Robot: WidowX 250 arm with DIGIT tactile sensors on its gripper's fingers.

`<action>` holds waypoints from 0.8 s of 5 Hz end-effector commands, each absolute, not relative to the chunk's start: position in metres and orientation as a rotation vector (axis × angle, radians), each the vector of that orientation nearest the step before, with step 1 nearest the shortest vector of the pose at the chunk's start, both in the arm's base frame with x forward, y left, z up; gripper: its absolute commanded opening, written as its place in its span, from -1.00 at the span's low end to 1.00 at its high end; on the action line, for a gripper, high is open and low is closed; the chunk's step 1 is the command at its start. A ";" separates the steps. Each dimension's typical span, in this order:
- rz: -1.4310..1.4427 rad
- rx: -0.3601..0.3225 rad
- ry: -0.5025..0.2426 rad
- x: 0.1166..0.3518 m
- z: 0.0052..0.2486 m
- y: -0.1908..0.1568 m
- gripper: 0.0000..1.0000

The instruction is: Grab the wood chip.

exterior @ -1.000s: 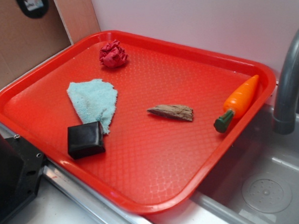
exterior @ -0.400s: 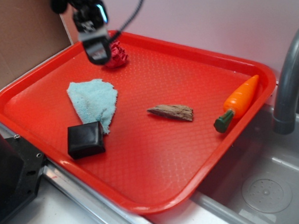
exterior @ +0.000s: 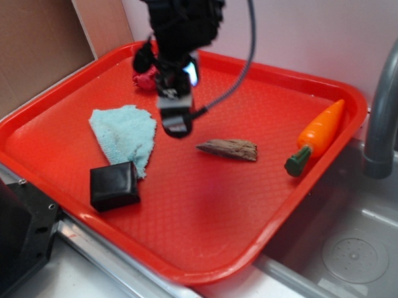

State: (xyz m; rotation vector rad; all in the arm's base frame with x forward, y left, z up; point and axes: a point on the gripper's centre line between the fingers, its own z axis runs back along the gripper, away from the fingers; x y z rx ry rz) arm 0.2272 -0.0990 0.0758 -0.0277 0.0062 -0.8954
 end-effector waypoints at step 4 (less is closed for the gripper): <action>-1.048 0.008 0.024 0.246 0.019 -0.122 -1.00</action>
